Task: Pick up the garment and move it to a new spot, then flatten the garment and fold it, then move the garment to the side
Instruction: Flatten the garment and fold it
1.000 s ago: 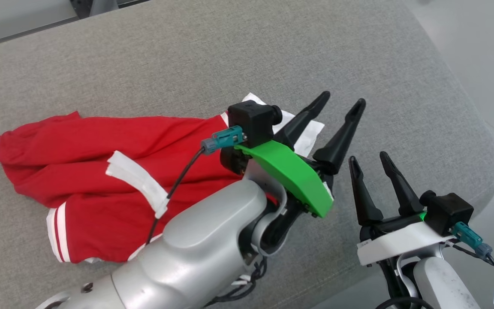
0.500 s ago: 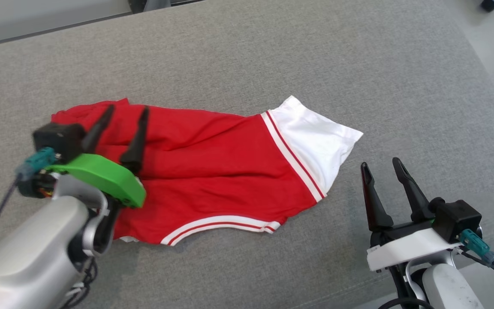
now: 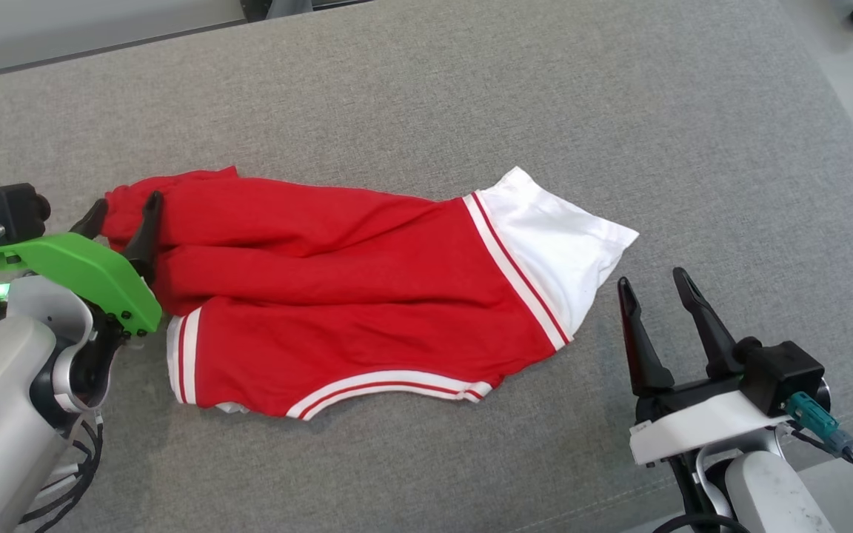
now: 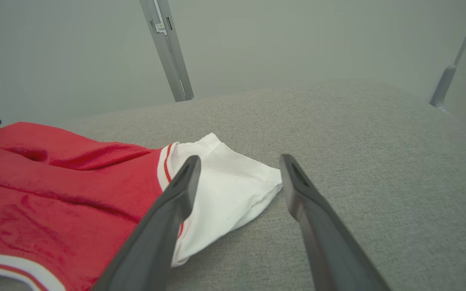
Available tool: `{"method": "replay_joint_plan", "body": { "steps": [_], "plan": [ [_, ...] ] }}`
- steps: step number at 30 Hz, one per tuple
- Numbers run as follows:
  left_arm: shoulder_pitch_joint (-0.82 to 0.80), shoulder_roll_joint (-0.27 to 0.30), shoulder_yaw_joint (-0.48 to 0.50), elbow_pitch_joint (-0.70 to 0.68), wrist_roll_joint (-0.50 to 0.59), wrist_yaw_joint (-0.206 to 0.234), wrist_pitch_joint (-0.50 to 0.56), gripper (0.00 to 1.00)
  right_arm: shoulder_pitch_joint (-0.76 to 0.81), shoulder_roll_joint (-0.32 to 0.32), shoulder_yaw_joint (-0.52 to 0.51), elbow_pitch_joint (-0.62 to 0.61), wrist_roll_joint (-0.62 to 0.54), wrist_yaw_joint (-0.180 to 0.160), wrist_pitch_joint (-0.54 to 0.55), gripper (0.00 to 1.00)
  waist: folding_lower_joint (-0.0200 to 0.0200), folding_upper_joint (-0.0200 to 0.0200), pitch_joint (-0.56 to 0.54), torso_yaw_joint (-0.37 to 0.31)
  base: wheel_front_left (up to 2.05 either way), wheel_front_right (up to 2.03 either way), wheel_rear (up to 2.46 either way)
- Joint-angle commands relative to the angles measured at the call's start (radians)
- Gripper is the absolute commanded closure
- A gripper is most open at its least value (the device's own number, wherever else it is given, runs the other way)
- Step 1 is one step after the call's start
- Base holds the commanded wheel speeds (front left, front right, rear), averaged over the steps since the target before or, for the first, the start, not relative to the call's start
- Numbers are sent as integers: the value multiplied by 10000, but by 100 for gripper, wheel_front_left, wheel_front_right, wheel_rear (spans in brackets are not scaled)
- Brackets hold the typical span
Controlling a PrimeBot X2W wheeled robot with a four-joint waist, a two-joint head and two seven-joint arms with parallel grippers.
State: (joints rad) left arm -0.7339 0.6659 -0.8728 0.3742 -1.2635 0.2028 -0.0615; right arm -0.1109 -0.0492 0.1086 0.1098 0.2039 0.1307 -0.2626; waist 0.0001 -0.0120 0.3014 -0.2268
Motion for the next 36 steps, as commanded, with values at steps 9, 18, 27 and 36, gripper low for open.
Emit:
{"method": "replay_joint_plan", "body": {
  "steps": [9, 18, 27, 36],
  "plan": [
    [-135, 2, 168, 865, -461, -292, 431, 0, 134, -22, 17, 64, 39, 1, -34, 0, -1, 120, -79, -30, 0, 0, 0],
    [100, -270, 135, 1040, -978, -791, 949, 1, 151, -24, -12, 112, -55, 1, -34, 0, -1, 120, -193, 41, 0, 0, 0],
    [-200, -619, 353, 985, -732, -994, 151, 100, 211, -22, -28, 150, -143, 1, -34, 0, -1, 120, -319, 105, 0, 0, 0],
    [-628, -970, 1393, -1228, 59, -587, -1874, 100, 461, -24, -91, 233, -230, 1, -34, 0, -1, 120, -672, 439, 0, 0, 0]
  ]
}}
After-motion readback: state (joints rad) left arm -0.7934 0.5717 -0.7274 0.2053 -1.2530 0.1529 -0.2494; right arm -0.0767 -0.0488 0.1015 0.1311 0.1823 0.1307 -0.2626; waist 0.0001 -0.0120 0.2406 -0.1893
